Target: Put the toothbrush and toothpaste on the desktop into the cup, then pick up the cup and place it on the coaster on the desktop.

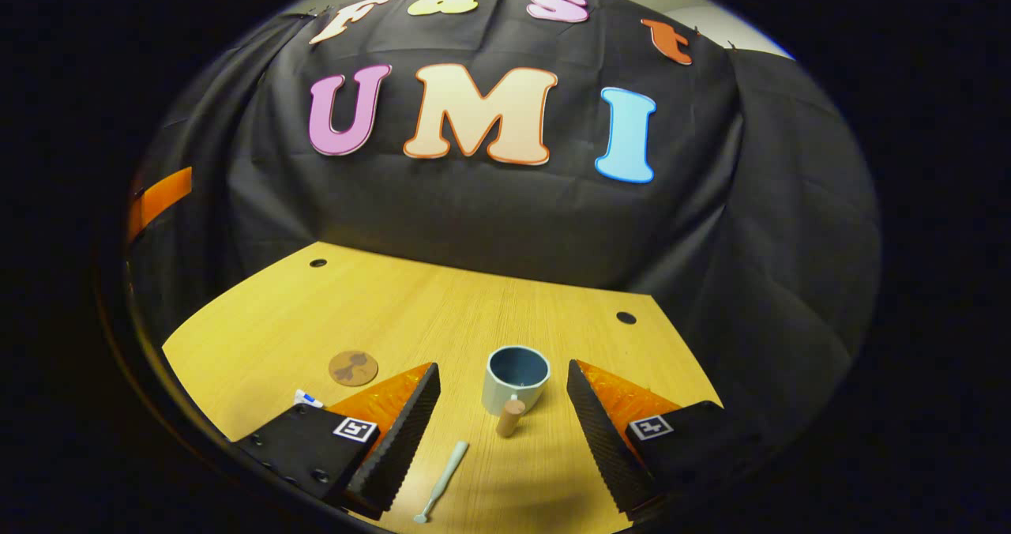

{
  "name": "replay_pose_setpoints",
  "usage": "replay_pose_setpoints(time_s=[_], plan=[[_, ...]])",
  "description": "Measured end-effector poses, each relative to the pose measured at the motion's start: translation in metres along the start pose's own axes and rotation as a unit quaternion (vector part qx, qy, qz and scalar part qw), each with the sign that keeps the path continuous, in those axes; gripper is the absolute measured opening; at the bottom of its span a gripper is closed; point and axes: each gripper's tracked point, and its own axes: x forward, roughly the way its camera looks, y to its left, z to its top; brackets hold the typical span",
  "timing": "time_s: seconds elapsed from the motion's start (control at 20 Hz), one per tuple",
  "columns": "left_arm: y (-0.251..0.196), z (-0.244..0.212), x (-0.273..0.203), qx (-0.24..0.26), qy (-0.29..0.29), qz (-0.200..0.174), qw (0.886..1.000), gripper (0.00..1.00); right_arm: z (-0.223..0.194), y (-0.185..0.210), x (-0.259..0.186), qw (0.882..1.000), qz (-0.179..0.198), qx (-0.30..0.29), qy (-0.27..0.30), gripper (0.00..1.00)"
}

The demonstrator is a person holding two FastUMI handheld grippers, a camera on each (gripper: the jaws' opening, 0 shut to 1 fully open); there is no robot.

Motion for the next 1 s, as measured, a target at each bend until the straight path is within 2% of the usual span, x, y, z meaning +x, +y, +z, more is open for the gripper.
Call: replay_pose_setpoints(time_s=[0.25,0.35,0.5,1.0], plan=[[0.005,-0.005,0.001,0.000,0.005,0.005,1.000,0.99,-0.054,0.002,0.018,0.995,0.005,0.029,0.099,0.99],[0.008,-0.009,0.001,0.001,0.011,0.007,1.000,0.96,-0.082,0.008,0.028,0.988,0.013,0.049,0.147,1.00],[0.009,-0.015,0.003,0.002,0.020,0.009,1.000,0.98,-0.115,0.019,0.034,0.977,0.024,0.072,0.202,1.00],[0.008,-0.035,0.007,0.004,0.046,0.007,0.999,0.96,-0.159,0.030,0.062,0.961,0.026,0.049,0.272,1.00]])
